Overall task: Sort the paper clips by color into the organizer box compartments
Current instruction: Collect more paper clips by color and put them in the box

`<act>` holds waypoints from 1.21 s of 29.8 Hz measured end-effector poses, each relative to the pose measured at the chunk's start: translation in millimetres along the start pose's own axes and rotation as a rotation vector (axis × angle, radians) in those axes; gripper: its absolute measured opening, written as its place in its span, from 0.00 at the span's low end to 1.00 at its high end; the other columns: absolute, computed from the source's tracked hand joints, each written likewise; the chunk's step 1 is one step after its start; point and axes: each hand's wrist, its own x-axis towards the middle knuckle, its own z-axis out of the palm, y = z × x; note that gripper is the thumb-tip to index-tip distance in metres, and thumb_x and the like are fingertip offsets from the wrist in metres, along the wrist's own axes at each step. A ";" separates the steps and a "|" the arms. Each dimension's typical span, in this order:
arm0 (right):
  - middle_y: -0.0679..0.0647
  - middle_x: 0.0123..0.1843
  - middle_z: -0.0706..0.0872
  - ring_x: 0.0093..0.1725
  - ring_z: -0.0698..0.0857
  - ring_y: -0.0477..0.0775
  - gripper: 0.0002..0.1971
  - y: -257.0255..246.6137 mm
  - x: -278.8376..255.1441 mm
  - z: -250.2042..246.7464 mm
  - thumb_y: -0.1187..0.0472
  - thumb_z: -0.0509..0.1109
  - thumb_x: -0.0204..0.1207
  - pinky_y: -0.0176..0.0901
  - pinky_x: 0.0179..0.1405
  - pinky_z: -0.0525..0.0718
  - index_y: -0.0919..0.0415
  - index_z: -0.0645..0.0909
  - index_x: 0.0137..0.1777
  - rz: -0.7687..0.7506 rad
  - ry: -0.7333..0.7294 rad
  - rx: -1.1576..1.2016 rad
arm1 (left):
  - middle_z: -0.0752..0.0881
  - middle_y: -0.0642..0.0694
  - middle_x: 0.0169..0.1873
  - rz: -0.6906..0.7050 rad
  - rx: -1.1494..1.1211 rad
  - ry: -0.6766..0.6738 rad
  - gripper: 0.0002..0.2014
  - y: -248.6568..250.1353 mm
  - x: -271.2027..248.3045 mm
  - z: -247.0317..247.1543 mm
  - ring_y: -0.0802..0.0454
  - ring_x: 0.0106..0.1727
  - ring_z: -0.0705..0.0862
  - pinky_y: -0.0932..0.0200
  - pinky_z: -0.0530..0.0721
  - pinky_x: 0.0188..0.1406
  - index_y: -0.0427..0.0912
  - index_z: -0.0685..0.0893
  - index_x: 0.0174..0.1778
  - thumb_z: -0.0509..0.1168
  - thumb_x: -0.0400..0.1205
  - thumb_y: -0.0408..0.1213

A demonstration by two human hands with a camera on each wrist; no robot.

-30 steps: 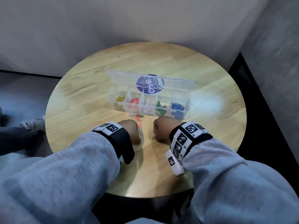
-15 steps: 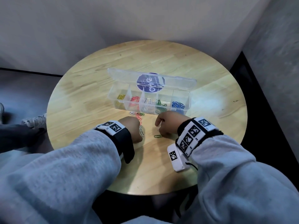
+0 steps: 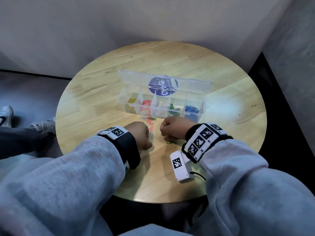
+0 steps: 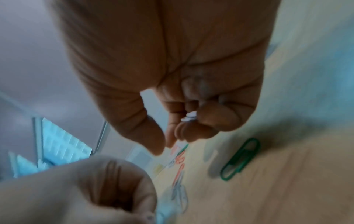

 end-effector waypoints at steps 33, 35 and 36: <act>0.46 0.48 0.73 0.50 0.77 0.52 0.09 -9.1 1.6 28.4 0.54 0.72 0.72 0.44 0.46 0.76 0.51 0.78 0.51 -0.176 0.104 -0.891 | 0.77 0.47 0.23 -0.130 -1.695 -0.335 0.12 -68.9 -9.4 -23.8 0.57 0.19 0.76 0.71 0.73 0.18 0.39 0.77 0.32 0.52 0.79 0.33; 0.46 0.48 0.73 0.51 0.78 0.53 0.10 -9.3 0.9 26.8 0.53 0.73 0.71 0.45 0.46 0.77 0.51 0.78 0.51 -0.172 0.103 -0.893 | 0.75 0.49 0.23 -0.141 -1.610 -0.328 0.13 -67.0 -9.0 -23.7 0.58 0.18 0.73 0.71 0.70 0.16 0.40 0.79 0.33 0.55 0.80 0.37; 0.46 0.48 0.73 0.50 0.77 0.52 0.11 -9.0 0.7 26.2 0.53 0.73 0.71 0.44 0.45 0.76 0.50 0.78 0.51 -0.179 0.099 -0.899 | 0.73 0.50 0.22 -0.153 -1.526 -0.302 0.13 -65.7 -8.0 -22.8 0.58 0.18 0.70 0.72 0.66 0.15 0.40 0.80 0.32 0.57 0.80 0.39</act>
